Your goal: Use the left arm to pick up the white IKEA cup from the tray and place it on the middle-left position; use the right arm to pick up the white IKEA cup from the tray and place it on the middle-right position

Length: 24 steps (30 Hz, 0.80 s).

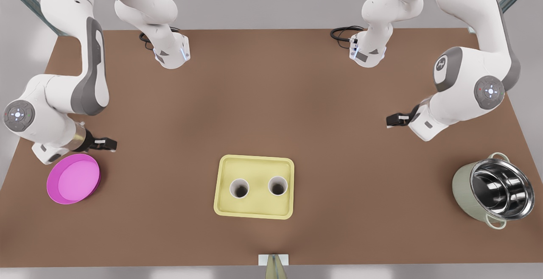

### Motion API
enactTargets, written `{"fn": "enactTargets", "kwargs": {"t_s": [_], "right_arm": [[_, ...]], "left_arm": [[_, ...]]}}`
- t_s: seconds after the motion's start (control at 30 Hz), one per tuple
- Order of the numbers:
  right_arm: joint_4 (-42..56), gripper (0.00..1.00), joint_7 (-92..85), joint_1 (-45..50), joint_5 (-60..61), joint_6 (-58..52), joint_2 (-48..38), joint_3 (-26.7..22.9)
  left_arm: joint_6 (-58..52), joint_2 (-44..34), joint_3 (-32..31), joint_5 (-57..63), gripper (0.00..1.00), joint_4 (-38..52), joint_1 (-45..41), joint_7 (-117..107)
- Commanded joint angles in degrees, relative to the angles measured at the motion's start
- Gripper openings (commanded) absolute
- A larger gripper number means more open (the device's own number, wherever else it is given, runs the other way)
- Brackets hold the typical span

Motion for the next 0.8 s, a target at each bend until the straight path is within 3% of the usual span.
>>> {"fn": "enactTargets", "kwargs": {"t_s": [0.0, 0.13, 0.2, 0.23, 0.33, 0.43, 0.53, 0.6, 0.77], "right_arm": [[0.1, 1.00, -3.1, 0.9, 0.2, 10.5, 0.0, 0.3], [0.4, 1.00, -1.1, 1.9, 0.2, 10.6, 1.3, 2.0], [5.1, 1.00, 3.7, 1.9, 0.0, 10.5, 4.4, 10.7], [7.1, 1.00, 5.2, 3.4, -0.1, 10.5, 6.1, 12.0], [16.2, 1.00, 10.6, 9.0, 0.1, 10.5, 13.1, 11.9], [23.9, 1.00, 14.4, 12.8, 0.1, 11.2, 20.5, 11.9], [26.4, 1.00, 17.7, 17.0, 0.1, 14.1, 25.2, 11.8], [26.4, 1.00, 18.3, 18.7, -0.3, 16.1, 26.7, 11.8], [27.0, 1.00, 19.6, 20.9, -0.4, 21.7, 31.7, 10.5]], "left_arm": [[8.8, 0.0, -0.1, -0.4, 1.00, 0.0, -0.4, -9.6], [12.2, 3.4, -0.6, -0.1, 1.00, 2.8, -1.0, -9.9], [12.4, 3.9, -0.6, 0.5, 1.00, 3.0, -7.7, -10.7], [16.5, 6.9, -0.6, 6.6, 1.00, 3.4, -11.9, -10.7], [16.5, 18.5, -0.5, 10.3, 1.00, 13.9, -22.7, -19.5], [21.5, 28.8, -0.2, 15.0, 1.00, 20.3, -26.3, -21.9], [27.0, 32.3, -0.1, 15.0, 1.00, 20.5, -28.9, -28.7], [28.3, 37.1, 0.0, 15.3, 1.00, 26.0, -29.0, -28.4], [28.5, 39.0, 0.0, 17.3, 1.00, 25.0, -31.6, -29.9]]}}
